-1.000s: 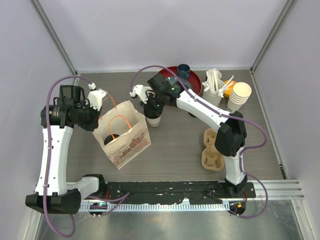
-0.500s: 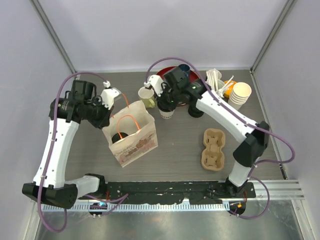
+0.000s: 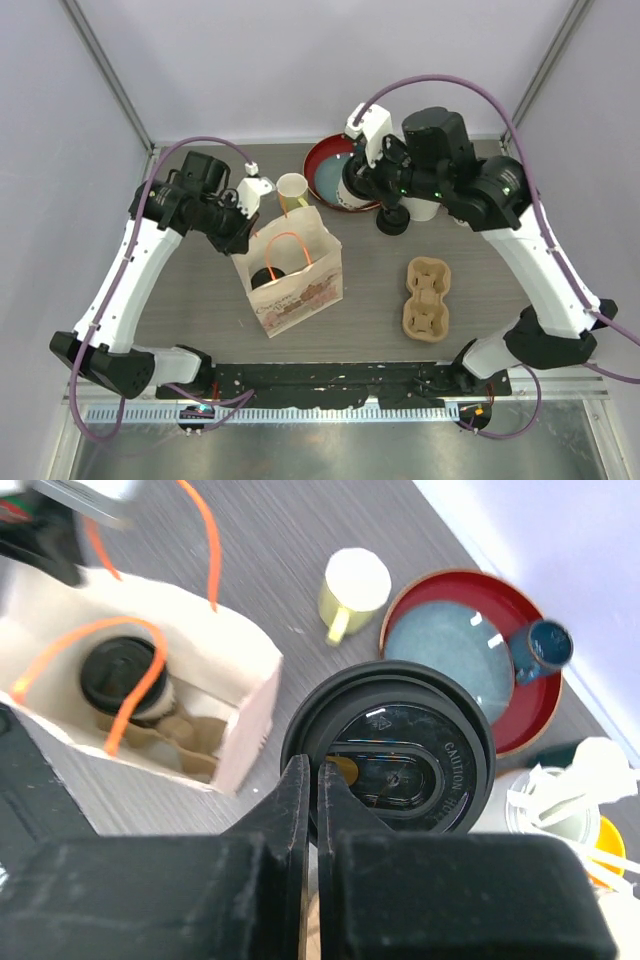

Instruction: Pack the takeout coffee

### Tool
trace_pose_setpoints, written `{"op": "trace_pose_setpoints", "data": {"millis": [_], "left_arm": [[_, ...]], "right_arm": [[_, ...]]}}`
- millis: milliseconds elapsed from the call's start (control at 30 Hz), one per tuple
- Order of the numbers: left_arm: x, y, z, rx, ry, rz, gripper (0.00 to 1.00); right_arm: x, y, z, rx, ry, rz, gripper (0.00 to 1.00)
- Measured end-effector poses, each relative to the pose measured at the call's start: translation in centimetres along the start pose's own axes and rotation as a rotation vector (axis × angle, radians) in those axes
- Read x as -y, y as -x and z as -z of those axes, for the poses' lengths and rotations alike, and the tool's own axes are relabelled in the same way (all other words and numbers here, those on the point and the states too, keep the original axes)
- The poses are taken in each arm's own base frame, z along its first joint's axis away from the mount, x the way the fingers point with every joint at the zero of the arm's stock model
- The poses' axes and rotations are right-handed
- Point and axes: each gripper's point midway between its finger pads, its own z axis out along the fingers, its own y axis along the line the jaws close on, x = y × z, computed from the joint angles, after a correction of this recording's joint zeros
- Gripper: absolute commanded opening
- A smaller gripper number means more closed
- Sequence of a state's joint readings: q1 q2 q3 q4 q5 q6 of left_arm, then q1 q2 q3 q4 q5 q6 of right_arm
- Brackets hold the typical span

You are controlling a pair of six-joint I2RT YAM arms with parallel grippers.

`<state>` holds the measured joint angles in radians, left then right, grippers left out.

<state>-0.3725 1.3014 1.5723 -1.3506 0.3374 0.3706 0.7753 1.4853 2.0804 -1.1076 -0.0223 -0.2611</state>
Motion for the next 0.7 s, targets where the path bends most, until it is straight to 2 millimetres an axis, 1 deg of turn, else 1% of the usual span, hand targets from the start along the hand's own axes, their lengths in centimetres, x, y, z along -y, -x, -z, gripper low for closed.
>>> {"op": "trace_pose_setpoints", "data": {"millis": [100, 200, 267, 300, 333, 433, 500, 600, 700], "left_arm": [[0.2, 0.4, -0.2, 0.004, -0.018, -0.003, 0.0], [0.3, 0.6, -0.3, 0.004, -0.029, -0.001, 0.0], [0.3, 0.6, -0.4, 0.005, -0.033, -0.001, 0.0], [0.4, 0.6, -0.4, 0.005, -0.034, -0.001, 0.0], [0.4, 0.7, -0.3, 0.006, -0.034, -0.001, 0.0], [0.4, 0.7, -0.3, 0.006, -0.034, -0.003, 0.0], [0.4, 0.7, -0.3, 0.006, -0.034, -0.004, 0.0], [0.4, 0.7, -0.3, 0.006, -0.034, -0.006, 0.0], [0.4, 0.7, -0.3, 0.006, -0.034, -0.007, 0.0]], "right_arm": [[-1.7, 2.5, 2.3, 0.078, 0.03, 0.018, 0.01], [-4.9, 4.4, 3.2, 0.121, 0.099, 0.069, 0.01], [-7.4, 5.5, 3.0, 0.135, 0.162, 0.114, 0.01], [-8.3, 5.8, 2.7, 0.137, 0.182, 0.13, 0.01], [-9.5, 5.9, 1.9, 0.128, 0.211, 0.153, 0.01], [-10.7, 4.7, -0.6, 0.061, 0.238, 0.19, 0.01], [-11.2, 3.6, -2.7, 0.002, 0.247, 0.216, 0.01], [-11.6, 2.0, -4.8, -0.062, 0.258, 0.246, 0.01], [-12.3, 0.6, -6.1, -0.113, 0.289, 0.271, 0.01]]}}
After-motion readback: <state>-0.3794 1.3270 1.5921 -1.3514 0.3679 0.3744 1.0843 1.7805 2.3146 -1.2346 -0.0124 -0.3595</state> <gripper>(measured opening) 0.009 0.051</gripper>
